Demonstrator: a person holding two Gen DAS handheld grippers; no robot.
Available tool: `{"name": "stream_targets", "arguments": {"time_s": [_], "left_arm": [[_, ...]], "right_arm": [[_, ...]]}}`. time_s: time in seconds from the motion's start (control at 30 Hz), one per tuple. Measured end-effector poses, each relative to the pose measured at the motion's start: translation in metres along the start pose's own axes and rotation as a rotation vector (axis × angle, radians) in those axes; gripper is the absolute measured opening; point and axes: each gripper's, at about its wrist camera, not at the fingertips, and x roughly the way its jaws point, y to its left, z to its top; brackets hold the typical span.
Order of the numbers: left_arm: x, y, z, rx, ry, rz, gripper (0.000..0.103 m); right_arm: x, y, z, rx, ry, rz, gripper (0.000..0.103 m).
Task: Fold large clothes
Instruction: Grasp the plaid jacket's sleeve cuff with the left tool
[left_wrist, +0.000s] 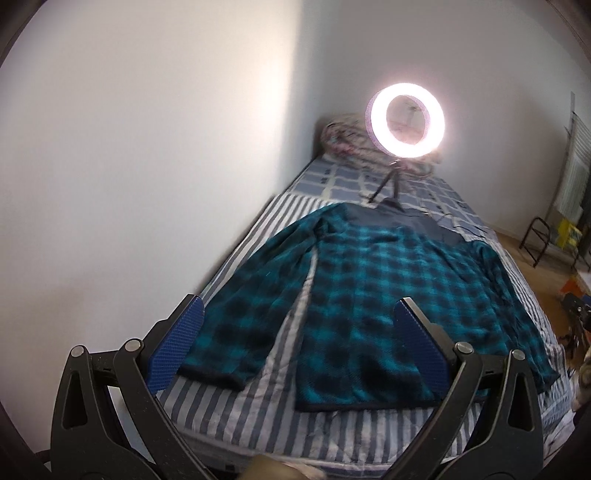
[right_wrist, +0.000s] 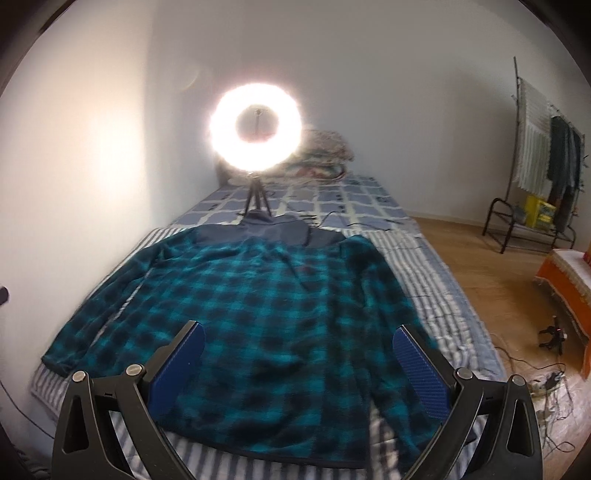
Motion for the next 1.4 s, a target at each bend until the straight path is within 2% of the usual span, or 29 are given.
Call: {"name": "stream_targets", "arguments": {"time_s": [0.2, 0.43, 0.57, 0.67, 0.93, 1.07, 1.2, 1.23, 1.3, 1.33, 1.37, 1.4], "left_arm": [[0.014, 0.035, -0.026, -0.075, 0.048, 0.026, 0.102], [0.041, 0.078, -0.060, -0.276, 0.170, -0.011, 0.080], [0.064, 0.102, -0.074, -0.441, 0.245, -0.057, 0.079], [0.082, 0.112, -0.082, -0.528, 0.289, -0.069, 0.079], [0.131, 0.143, -0.117, -0.799, 0.380, -0.047, 0.079], [0.144, 0.157, -0.125, -0.861, 0.368, -0.024, 0.077], [0.151, 0.158, -0.118, -0.823, 0.341, 0.023, 0.076], [0.153, 0.157, -0.116, -0.820, 0.339, 0.032, 0.070], [0.159, 0.155, -0.112, -0.797, 0.345, 0.059, 0.045], [0.163, 0.153, -0.110, -0.770, 0.353, 0.069, 0.020], [0.166, 0.151, -0.107, -0.744, 0.356, 0.070, 0.006], [0.166, 0.149, -0.105, -0.724, 0.349, 0.066, 0.006]], "right_arm": [[0.004, 0.024, 0.004, -0.015, -0.020, 0.111, 0.103], [0.004, 0.063, -0.005, -0.123, -0.067, 0.221, 0.103], [0.002, 0.072, -0.010, -0.146, -0.055, 0.264, 0.103], [0.003, 0.070, -0.012, -0.140, -0.047, 0.278, 0.103], [0.000, 0.061, -0.017, -0.128, -0.034, 0.286, 0.103], [-0.001, 0.054, -0.019, -0.120, -0.030, 0.279, 0.103], [0.000, 0.049, -0.021, -0.106, -0.012, 0.279, 0.103], [0.001, 0.049, -0.021, -0.105, -0.008, 0.278, 0.103], [0.003, 0.048, -0.023, -0.107, 0.003, 0.279, 0.103], [0.004, 0.048, -0.024, -0.109, 0.008, 0.280, 0.103], [0.005, 0.049, -0.024, -0.113, 0.011, 0.282, 0.103], [0.005, 0.051, -0.025, -0.118, 0.016, 0.285, 0.103]]}}
